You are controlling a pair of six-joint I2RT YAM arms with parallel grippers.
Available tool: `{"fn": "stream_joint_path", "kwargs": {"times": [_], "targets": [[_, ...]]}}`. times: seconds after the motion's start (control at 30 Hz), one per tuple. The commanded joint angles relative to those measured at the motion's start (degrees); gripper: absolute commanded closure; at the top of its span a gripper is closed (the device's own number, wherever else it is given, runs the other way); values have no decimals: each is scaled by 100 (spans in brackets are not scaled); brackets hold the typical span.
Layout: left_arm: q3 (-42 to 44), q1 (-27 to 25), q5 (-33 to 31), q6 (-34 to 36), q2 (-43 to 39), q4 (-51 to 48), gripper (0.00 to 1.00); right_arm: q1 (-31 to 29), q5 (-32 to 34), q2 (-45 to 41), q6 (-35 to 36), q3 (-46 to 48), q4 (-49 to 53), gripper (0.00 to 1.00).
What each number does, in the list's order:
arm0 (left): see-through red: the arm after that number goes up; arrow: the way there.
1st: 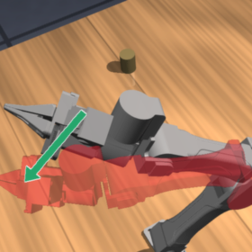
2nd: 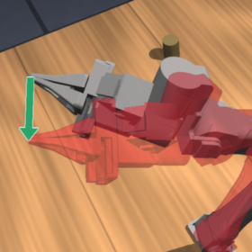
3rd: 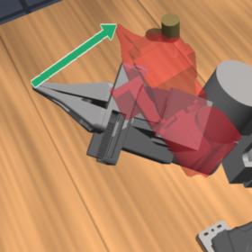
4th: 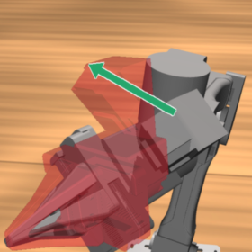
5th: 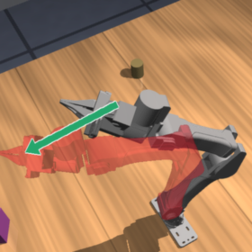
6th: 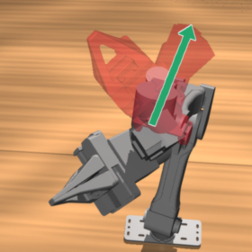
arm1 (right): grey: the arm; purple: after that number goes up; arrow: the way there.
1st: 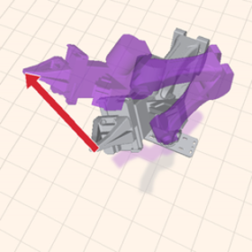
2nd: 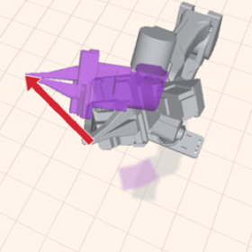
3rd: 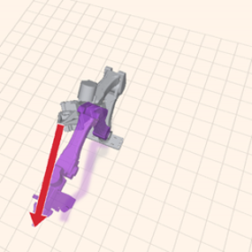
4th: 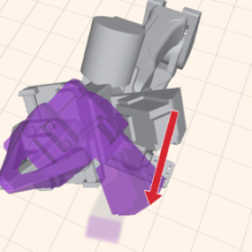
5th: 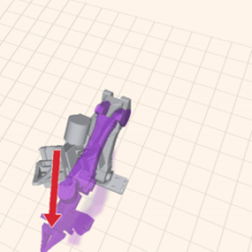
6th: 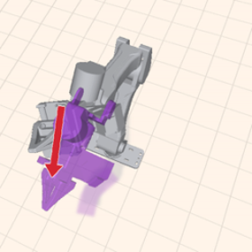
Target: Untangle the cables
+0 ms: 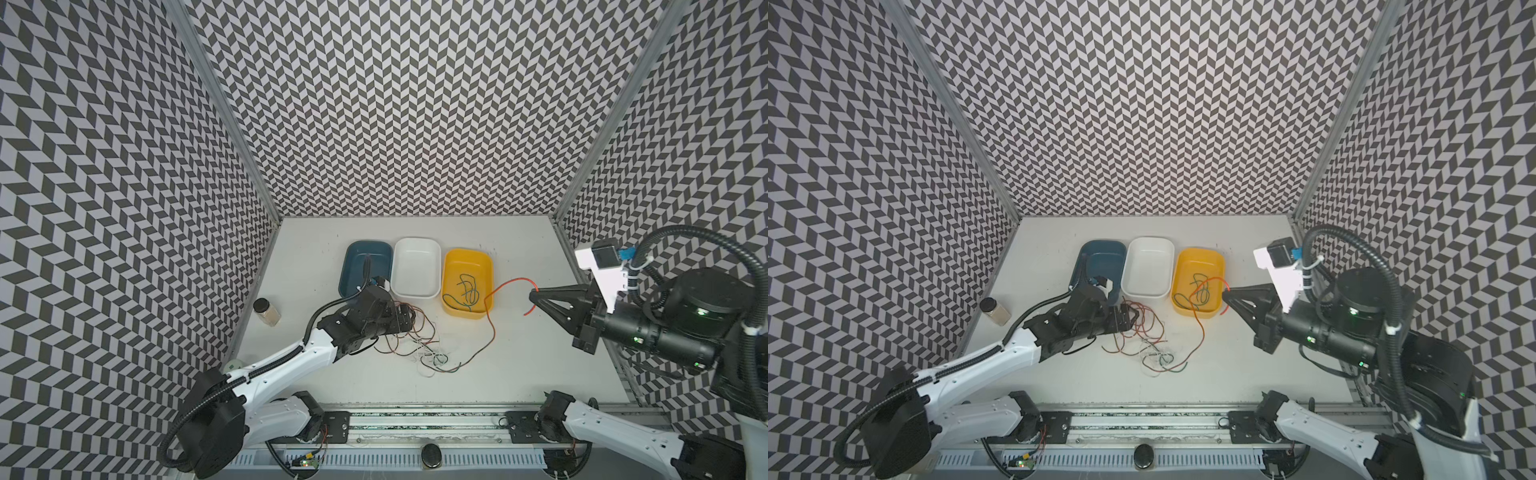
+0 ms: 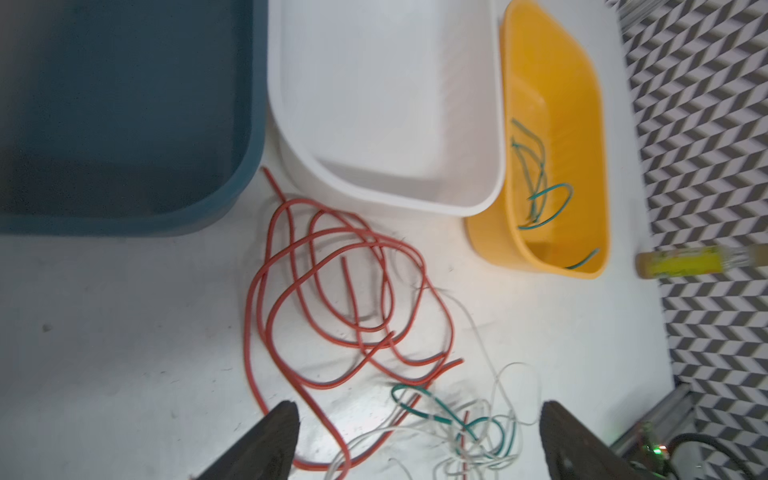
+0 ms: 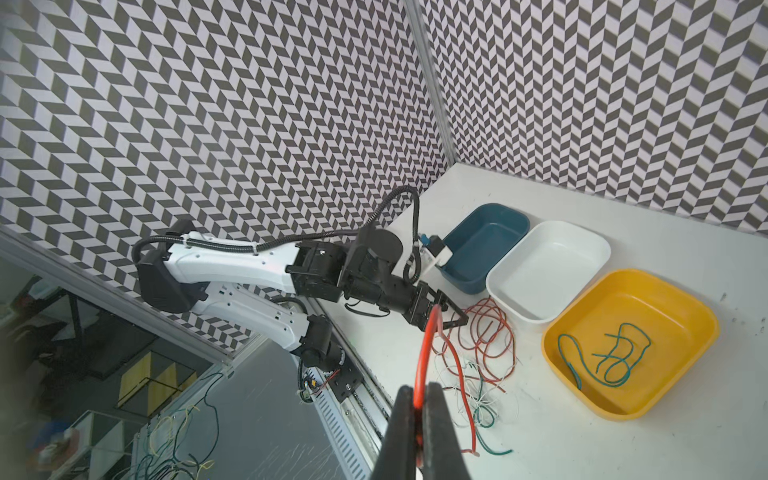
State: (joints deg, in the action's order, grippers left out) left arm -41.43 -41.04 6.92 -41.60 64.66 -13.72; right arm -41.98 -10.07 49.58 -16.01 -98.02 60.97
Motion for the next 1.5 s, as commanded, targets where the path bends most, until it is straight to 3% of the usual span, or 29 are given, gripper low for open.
{"fn": "stream_joint_path", "kwargs": {"times": [0.0, 0.2, 0.53, 0.77, 1.23, 1.47], "targets": [[-84, 25, 261, 429, -326, -25, 5, 30, -265, -167, -96, 354, -705, 100], [276, -110, 1471, 845, -866, 924, 3, 32, -716, -105, -173, 735, -1011, 100], [88, -1323, 2094, 1629, -518, 1022, 2, 32, -1314, 146, -303, 939, -1381, 100], [475, -1612, 2375, 1623, -656, 1684, 0, 40, -1455, 202, -345, 1016, -1528, 100], [302, -1864, 2166, 1882, -57, 1695, 0, 36, -1784, 109, -723, 1101, -2031, 100], [214, -1965, 2138, 1919, 221, 1732, 13, 39, -1771, 28, -865, 1158, -2145, 100]]}}
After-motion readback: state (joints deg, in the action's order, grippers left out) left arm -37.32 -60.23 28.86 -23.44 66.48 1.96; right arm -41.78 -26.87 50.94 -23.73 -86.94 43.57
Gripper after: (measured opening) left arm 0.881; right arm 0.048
